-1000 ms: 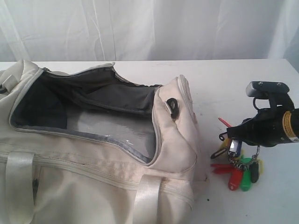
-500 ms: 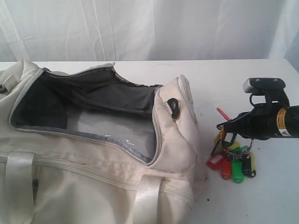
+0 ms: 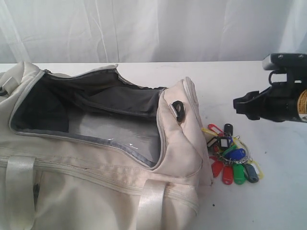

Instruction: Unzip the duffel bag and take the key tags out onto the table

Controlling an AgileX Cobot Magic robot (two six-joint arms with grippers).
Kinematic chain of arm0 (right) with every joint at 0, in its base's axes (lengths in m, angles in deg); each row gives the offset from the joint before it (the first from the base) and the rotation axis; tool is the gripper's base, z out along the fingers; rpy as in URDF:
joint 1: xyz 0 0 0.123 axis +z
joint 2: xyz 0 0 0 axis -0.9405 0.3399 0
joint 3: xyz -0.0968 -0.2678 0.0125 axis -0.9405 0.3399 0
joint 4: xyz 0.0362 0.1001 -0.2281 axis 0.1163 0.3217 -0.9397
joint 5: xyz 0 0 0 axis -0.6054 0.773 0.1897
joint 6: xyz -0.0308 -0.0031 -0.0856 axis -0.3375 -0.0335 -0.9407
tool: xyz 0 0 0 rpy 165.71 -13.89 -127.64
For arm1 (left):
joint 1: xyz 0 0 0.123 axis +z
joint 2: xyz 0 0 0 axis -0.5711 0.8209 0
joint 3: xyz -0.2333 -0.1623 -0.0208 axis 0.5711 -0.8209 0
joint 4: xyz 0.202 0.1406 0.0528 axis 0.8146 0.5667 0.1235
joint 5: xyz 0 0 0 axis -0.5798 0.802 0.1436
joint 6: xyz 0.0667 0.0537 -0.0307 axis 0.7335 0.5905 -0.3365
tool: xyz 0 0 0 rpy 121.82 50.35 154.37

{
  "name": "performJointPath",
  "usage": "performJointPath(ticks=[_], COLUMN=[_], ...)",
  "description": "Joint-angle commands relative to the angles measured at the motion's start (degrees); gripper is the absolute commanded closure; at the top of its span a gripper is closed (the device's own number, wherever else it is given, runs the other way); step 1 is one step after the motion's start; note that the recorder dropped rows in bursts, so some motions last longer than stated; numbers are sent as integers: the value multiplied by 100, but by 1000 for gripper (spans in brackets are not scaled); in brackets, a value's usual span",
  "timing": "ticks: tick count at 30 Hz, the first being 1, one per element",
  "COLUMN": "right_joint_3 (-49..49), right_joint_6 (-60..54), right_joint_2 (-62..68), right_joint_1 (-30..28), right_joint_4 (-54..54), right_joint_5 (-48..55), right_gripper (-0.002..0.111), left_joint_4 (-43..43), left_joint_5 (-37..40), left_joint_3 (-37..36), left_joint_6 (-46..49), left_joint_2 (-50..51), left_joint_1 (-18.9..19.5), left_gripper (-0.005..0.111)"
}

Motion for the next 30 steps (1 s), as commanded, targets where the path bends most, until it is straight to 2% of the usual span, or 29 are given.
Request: performJointPath(ticks=[1,8,16,18,21,25,30], right_joint_3=[78,582,1514,1746,2011,2194,2193], right_joint_6=[202,919,921,930,1150,1516,2031], right_joint_2=[-855,-2605,-4725,-5182,-5670,-5963,-5996], right_joint_1=[-20,-20,-20,-20,-20,-20,-20], right_joint_4=[-368,-1057,-1073,-1060,-1038,-1023,-773], right_joint_5=[277,982,1725,1740,1495,965,886], right_gripper=[59,71,84,91,107,108,108], left_joint_4=[122,122,122,122,122,122,122], left_joint_5=[-68,49,197,121,42,5,5], left_joint_3=[-21,-21,-21,-21,-21,-21,-21], left_joint_6=[-92,-94,-94,-94,-94,-80,-80], left_joint_2=[-50,-50,-50,-50,-50,-50,-50], left_joint_1=[-12,-12,-12,-12,-12,-12,-12], left_gripper=[56,56,56,56,56,56,56])
